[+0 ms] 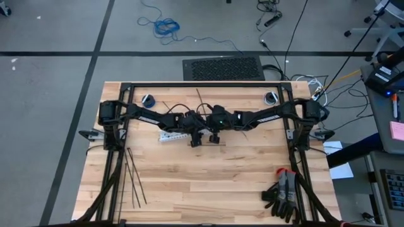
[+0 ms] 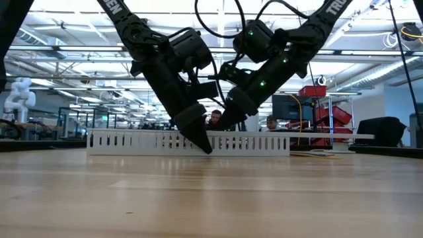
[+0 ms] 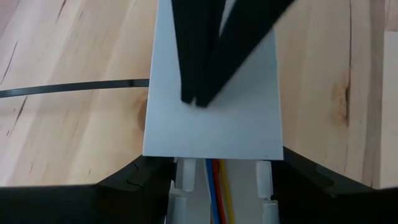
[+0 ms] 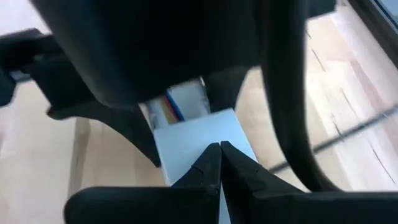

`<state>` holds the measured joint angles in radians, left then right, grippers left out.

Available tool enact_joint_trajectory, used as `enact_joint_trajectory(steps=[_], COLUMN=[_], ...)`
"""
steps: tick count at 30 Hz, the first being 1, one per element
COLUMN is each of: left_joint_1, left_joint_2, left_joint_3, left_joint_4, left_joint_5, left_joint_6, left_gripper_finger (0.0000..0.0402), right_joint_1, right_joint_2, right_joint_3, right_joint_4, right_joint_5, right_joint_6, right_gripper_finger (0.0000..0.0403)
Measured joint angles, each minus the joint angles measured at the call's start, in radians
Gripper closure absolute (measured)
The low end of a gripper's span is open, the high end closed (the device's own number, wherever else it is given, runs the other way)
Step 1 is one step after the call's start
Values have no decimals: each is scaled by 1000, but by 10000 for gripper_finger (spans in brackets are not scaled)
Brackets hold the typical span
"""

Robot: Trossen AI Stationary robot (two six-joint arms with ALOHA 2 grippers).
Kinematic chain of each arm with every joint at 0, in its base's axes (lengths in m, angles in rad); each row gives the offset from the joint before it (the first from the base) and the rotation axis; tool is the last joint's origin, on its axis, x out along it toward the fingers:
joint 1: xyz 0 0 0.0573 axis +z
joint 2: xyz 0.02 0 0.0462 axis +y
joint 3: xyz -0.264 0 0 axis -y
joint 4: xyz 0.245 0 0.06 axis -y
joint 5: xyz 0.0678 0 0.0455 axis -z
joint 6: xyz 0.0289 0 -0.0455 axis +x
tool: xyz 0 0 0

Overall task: Ziptie cables
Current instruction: Close the white cable duct

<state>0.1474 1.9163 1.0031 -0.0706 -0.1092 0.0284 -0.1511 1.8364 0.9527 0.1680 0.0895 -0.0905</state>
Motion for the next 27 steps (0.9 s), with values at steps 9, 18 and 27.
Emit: enact_joint_trajectory(steps=[9, 18, 27], left_joint_1=[0, 1, 3], left_joint_2=[0, -48, -109], left_joint_3=[0, -1, -4], left_joint_4=[8, 1, -119], left_joint_5=[-2, 3, -46], left_joint_6=[7, 12, 58], left_gripper_finger=[182, 156, 155], right_joint_1=[3, -2, -4], right_joint_2=[-11, -12, -12], right_joint_3=[0, 2, 2], right_joint_4=[-8, -31, -43], right_joint_5=[-37, -44, -48], right_joint_6=[-3, 8, 6], right_gripper_finger=[403, 403, 403])
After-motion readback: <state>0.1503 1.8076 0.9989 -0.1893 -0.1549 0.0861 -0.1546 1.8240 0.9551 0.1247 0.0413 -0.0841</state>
